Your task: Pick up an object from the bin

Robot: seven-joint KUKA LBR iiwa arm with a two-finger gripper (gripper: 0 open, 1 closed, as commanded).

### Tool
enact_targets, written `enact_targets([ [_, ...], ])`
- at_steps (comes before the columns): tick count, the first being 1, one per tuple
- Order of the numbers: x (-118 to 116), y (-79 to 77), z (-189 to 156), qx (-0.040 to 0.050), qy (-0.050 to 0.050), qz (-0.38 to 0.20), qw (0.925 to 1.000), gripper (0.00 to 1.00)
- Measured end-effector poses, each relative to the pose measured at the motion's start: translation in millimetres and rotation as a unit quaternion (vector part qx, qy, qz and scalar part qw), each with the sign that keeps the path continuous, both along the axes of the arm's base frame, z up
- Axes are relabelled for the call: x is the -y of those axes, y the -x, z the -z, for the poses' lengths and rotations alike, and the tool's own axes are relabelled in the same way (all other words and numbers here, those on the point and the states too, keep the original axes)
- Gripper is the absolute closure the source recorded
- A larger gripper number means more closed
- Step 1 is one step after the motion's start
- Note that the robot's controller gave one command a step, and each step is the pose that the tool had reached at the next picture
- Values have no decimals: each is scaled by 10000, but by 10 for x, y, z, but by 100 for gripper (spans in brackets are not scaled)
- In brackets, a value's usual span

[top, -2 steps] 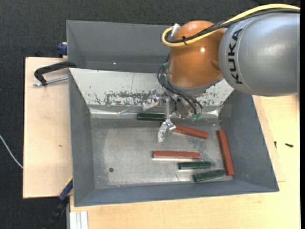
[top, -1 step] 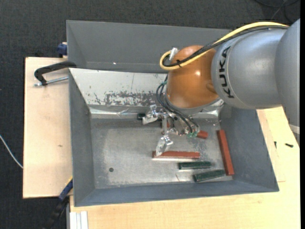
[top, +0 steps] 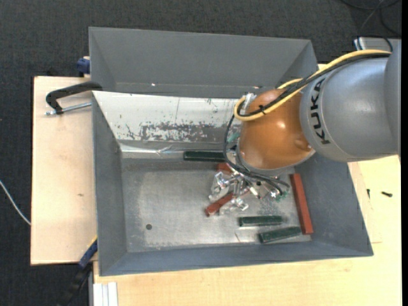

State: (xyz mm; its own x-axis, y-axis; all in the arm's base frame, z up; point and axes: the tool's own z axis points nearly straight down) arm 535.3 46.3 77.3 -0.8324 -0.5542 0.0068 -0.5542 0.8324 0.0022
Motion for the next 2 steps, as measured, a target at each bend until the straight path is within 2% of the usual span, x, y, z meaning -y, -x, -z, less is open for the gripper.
enact_targets([
  [1,-1,-1,-1,2,-1,1,10000,100],
  [2,-396,106,-1926,110,-29,-99,9999,100],
])
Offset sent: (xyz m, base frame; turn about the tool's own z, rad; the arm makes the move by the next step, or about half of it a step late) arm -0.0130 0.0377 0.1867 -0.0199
